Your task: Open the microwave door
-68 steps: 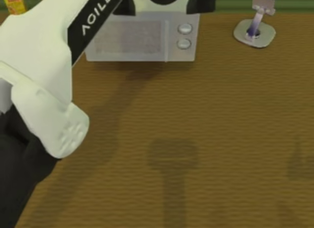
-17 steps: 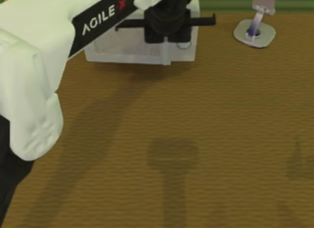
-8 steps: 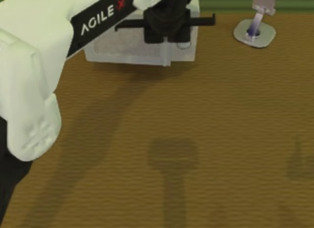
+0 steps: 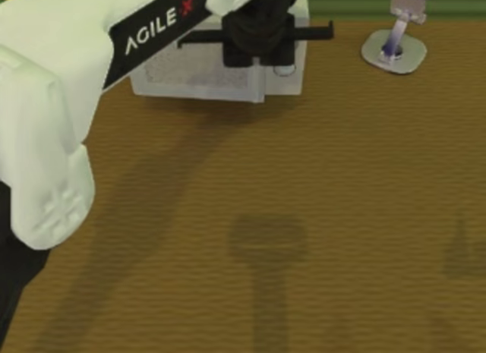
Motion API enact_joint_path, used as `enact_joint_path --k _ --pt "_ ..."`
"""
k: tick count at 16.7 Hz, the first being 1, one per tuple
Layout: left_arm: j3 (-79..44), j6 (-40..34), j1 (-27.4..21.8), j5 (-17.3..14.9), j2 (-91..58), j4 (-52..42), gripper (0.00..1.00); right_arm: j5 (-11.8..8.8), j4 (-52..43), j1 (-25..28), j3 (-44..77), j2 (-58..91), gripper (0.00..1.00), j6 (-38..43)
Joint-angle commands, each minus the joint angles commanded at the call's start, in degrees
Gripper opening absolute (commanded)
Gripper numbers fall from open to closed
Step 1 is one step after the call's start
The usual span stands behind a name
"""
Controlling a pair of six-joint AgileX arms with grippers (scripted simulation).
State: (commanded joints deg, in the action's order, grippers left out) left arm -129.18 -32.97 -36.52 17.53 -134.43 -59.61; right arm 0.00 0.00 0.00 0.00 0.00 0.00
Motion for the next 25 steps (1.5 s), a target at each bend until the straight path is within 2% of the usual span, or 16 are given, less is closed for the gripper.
enact_joint_path --k 11,19,25 --pt "0.2 -0.1 -0.3 -0.3 -0.3 0.2 0.0 0.0 0.0 0.0 0.0 0.0 1.0 0.0" --pt "10.7 4.7 0.3 -2.1 6.2 5.8 0.0 0.0 0.0 0.0 0.0 0.0 1.0 0.0" --pt "10.9 4.9 0.2 -2.2 6.4 6.0 0.0 0.0 0.0 0.0 0.0 0.0 1.0 0.0"
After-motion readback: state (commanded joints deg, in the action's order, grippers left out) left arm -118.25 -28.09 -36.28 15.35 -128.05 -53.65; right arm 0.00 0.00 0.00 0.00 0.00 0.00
